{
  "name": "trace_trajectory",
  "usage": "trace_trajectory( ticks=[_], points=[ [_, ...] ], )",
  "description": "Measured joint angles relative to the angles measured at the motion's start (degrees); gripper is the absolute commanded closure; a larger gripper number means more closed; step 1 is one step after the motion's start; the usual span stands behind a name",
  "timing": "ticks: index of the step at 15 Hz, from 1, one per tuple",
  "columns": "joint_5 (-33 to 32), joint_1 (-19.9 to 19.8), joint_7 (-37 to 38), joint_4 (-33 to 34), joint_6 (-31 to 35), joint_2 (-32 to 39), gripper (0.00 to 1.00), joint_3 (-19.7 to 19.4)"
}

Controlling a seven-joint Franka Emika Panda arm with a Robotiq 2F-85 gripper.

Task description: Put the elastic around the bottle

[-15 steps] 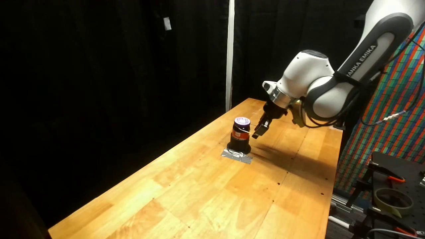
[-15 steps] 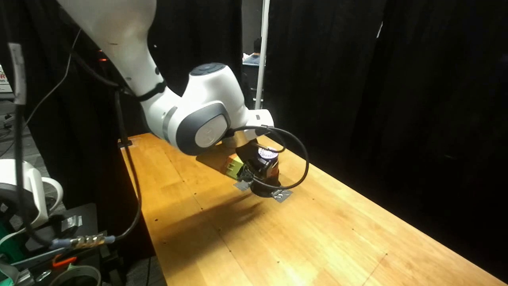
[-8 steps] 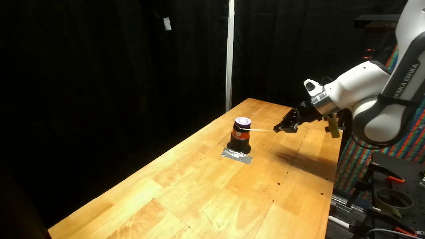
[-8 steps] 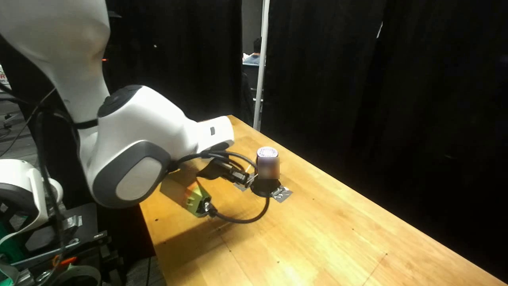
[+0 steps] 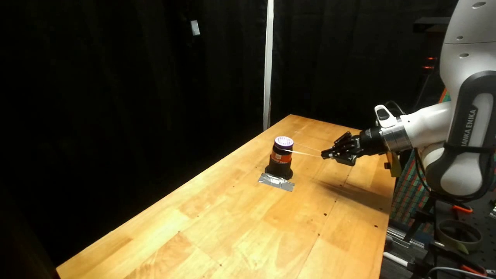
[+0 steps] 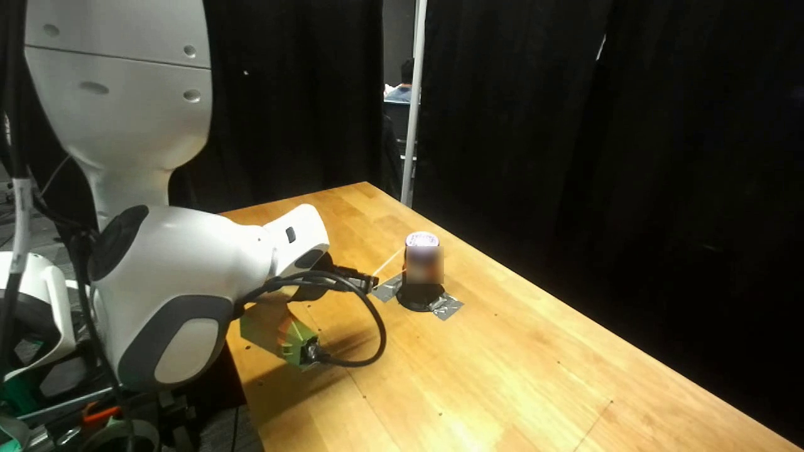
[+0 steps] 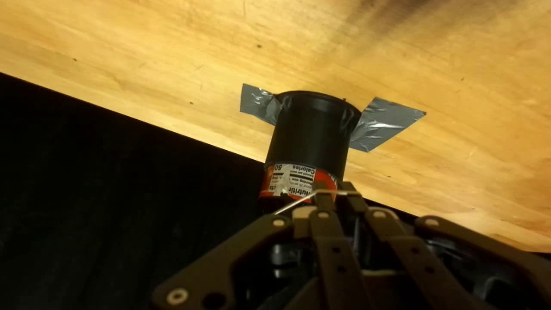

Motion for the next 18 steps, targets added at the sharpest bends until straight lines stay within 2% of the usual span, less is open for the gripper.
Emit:
trace_trajectory(
  ticks=[6, 7, 9, 11, 14, 17, 18],
  points=[
    [0.3, -0.2, -3.1, 5.5, -2.4, -7.2, 0.86, 0.7],
    [0.7, -0.2, -3.2, 5.8, -2.4, -8.2, 0.61, 0.9],
    [3.4, -0.1, -3.6, 5.1, -2.5, -9.6, 0.58, 1.6],
    [10.1, 1.1, -5.9, 2.4, -3.6, -10.7, 0.45, 2.4],
    [24.7, 6.2, -12.1, -0.2, -14.8, -16.9, 0.2, 1.7],
    [40.1, 13.2, -23.4, 0.7, -28.0, -23.5, 0.01, -3.6],
    [45.1, 15.0, -27.7, 0.8, -29.9, -25.0, 0.0, -5.4]
  ],
)
